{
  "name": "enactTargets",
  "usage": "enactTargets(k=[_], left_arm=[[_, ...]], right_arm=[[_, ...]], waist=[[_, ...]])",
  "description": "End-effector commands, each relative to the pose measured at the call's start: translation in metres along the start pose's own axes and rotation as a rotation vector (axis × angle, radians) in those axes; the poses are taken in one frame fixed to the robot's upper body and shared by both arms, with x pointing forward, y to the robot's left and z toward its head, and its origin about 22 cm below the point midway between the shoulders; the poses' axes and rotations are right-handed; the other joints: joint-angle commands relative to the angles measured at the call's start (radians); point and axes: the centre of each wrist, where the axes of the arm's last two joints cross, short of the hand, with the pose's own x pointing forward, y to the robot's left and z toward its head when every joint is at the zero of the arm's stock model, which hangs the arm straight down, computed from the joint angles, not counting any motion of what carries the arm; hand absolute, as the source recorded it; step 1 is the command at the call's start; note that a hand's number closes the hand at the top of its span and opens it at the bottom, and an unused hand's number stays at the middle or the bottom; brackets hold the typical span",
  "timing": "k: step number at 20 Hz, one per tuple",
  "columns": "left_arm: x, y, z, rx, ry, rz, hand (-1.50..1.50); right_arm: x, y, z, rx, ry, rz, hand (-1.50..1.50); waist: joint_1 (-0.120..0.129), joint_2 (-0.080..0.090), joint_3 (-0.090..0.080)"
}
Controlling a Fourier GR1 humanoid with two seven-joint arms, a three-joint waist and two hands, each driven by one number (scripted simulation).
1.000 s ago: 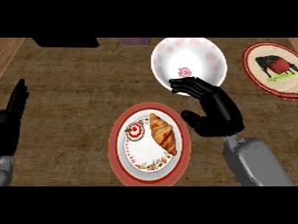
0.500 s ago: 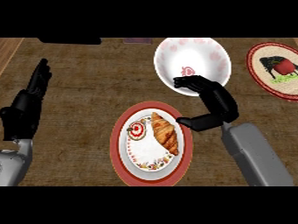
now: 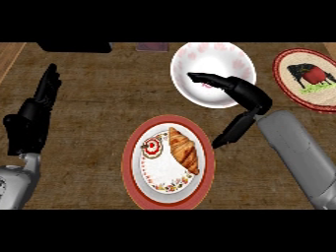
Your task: Pick the cupcake from the plate and place it in the bowl
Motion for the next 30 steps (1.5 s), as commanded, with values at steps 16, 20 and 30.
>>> enactTargets(k=[16,20,30], left_arm=[[-0.003,-0.003,-0.006,0.003,0.018,-0.006,0.00],[-0.005,0.004,-0.002,0.034,0.017,-0.027,0.00],[-0.003,-0.002,0.009,0.027,0.008,-0.006,0.00]], right_arm=[[0.028,0.079,-0.113,0.546,0.209,0.341,-1.50],[0.020,0.092,-0.107,0.615,0.273,0.414,-1.50],[0.011,0.111,-0.122,0.641,0.424,0.510,-1.50]], waist=[[-0.026,-0.006,-0.001],[-0.025,-0.007,-0.001],[-0.021,-0.007,-0.001]])
